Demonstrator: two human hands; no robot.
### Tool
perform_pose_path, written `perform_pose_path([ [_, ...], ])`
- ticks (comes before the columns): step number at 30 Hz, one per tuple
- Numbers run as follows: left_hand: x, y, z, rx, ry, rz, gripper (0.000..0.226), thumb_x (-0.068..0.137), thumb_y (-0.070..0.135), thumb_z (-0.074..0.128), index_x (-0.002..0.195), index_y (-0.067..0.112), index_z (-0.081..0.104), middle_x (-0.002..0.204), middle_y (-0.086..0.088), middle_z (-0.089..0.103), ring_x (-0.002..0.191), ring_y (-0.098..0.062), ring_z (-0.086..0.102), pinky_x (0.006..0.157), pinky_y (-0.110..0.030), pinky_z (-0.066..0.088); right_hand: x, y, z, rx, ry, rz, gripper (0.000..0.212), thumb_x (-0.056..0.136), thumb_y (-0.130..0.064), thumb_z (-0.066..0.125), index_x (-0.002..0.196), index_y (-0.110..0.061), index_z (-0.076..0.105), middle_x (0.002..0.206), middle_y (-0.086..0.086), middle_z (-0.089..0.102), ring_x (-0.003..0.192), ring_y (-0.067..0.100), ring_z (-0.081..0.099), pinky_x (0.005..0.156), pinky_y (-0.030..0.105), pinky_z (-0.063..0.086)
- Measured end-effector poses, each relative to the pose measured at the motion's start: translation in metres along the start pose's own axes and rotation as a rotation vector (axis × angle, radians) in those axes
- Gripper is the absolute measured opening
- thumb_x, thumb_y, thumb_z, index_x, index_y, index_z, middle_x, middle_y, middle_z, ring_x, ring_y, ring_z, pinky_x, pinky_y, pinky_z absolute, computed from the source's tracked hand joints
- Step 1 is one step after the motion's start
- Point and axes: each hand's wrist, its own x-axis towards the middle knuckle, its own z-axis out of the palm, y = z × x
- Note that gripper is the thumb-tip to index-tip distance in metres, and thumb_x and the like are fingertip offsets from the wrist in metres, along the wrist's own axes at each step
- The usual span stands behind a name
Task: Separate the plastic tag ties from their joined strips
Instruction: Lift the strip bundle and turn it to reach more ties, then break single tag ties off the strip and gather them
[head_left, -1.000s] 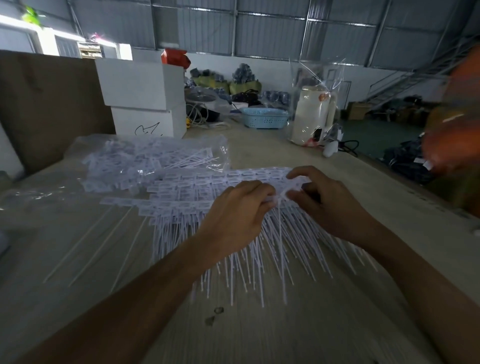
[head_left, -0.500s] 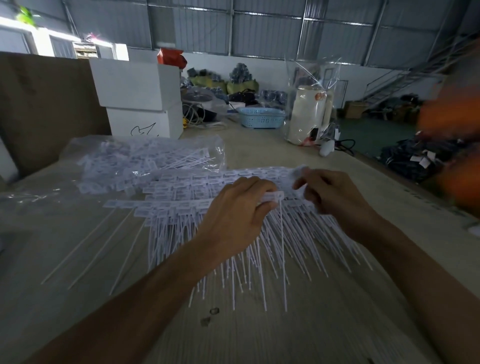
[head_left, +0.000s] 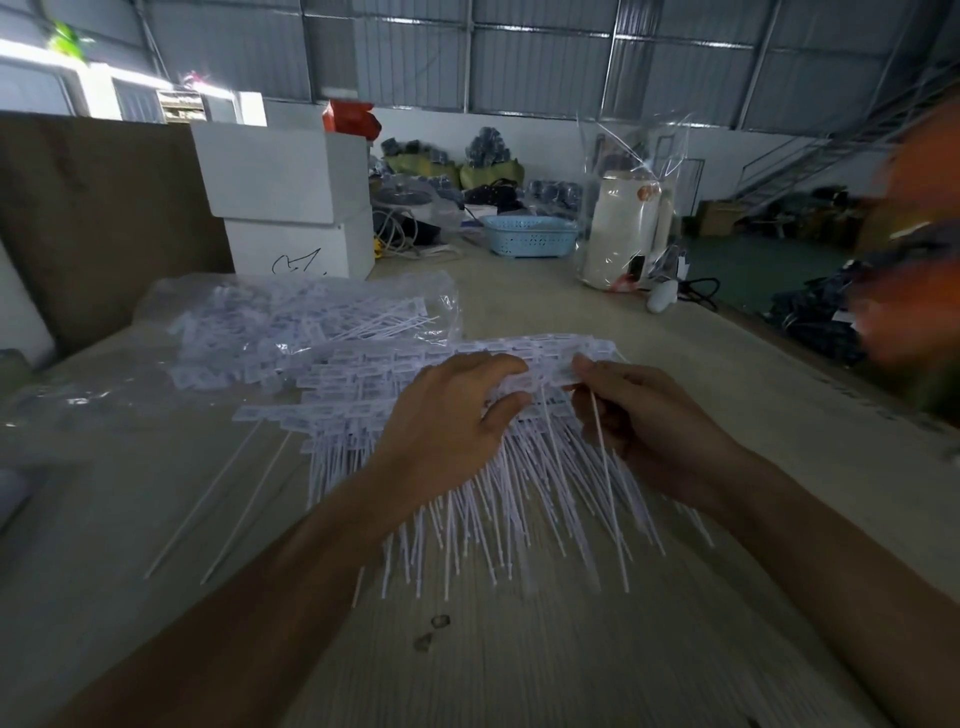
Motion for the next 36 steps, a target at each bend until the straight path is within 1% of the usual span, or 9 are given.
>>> perform_pose_path([
  [5,-0.001,0.007,0.001,0.157,0.114,0.078,0.028,0.088,0.023,0.072,0.114,0.014,0.071,0.107,-0.004,0.073,0.098,-0.029,0.066,0.084,-0.041,0.05,0.002,0.007,0.007,0.119,-0.004,0.108,0.031,0.096,-0.035,0.06,0.094,-0.005,0.067,0.062,-0.002,0.046,0.055,0.01,0.04,0.049,0.023,0.035],
  [9,-0.001,0.01,0.003,0.179,0.154,0.108,0.026,0.087,0.023,0.071,0.111,0.012,0.072,0.103,-0.005,0.073,0.092,-0.029,0.067,0.079,-0.042,0.051,0.0,0.007,0.008,0.13,0.024,0.065,0.03,0.101,-0.031,0.055,0.086,-0.008,0.067,0.061,-0.002,0.044,0.054,0.01,0.037,0.049,0.023,0.033],
  [14,-0.002,0.008,0.003,0.254,0.064,0.144,0.026,0.097,0.026,0.051,0.112,0.015,0.068,0.1,-0.002,0.071,0.091,-0.028,0.062,0.077,-0.042,0.048,0.0,0.007,0.011,-0.493,0.111,-0.308,0.029,0.104,-0.024,0.05,0.079,-0.015,0.062,0.055,-0.014,0.054,0.048,0.001,0.045,0.05,0.014,0.036],
  [16,-0.002,0.008,0.003,0.26,0.049,0.149,0.029,0.099,0.026,0.046,0.112,0.015,0.069,0.1,-0.001,0.071,0.09,-0.027,0.062,0.077,-0.042,0.048,0.002,0.006,0.008,-0.628,0.133,-0.366,0.028,0.104,-0.022,0.049,0.079,-0.018,0.061,0.058,-0.018,0.06,0.05,-0.001,0.051,0.052,0.012,0.037],
  [18,-0.002,0.01,0.004,0.245,0.043,0.148,0.026,0.1,0.023,0.047,0.109,0.015,0.07,0.096,-0.002,0.071,0.088,-0.028,0.062,0.076,-0.041,0.048,0.002,0.007,0.005,-0.719,0.15,-0.385,0.028,0.103,-0.028,0.049,0.078,-0.022,0.06,0.065,-0.009,0.064,0.054,0.002,0.054,0.055,0.019,0.039],
  [21,-0.002,0.01,0.004,0.17,0.036,0.094,0.023,0.1,0.021,0.047,0.096,0.015,0.069,0.087,-0.002,0.07,0.083,-0.028,0.061,0.072,-0.037,0.044,0.0,0.008,0.002,-0.868,0.135,-0.463,0.027,0.1,-0.037,0.045,0.078,-0.028,0.057,0.068,-0.006,0.058,0.06,0.005,0.054,0.057,0.019,0.037],
  [25,-0.002,0.008,0.005,0.139,0.02,0.09,0.023,0.103,0.023,0.047,0.103,0.016,0.069,0.095,-0.001,0.071,0.088,-0.025,0.061,0.078,-0.039,0.047,-0.001,0.004,0.004,-0.795,0.106,-0.384,0.031,0.101,-0.038,0.044,0.075,-0.024,0.054,0.062,-0.003,0.056,0.05,0.005,0.05,0.053,0.023,0.04],
  [29,-0.003,0.009,0.005,0.141,0.041,0.093,0.021,0.102,0.023,0.048,0.107,0.017,0.068,0.094,-0.001,0.07,0.087,-0.025,0.061,0.079,-0.04,0.046,-0.002,0.003,0.005,-0.637,0.067,-0.251,0.036,0.104,-0.037,0.043,0.088,-0.007,0.056,0.052,-0.002,0.053,0.04,0.005,0.045,0.044,0.017,0.037],
  [36,-0.004,0.012,0.009,0.19,0.049,0.15,0.022,0.099,0.025,0.049,0.103,0.017,0.069,0.093,0.0,0.071,0.085,-0.023,0.061,0.076,-0.039,0.044,0.005,-0.001,-0.013,-0.944,0.23,-0.368,0.043,0.099,-0.04,0.053,0.064,-0.016,0.06,0.051,-0.01,0.055,0.045,0.002,0.048,0.048,0.011,0.035],
])
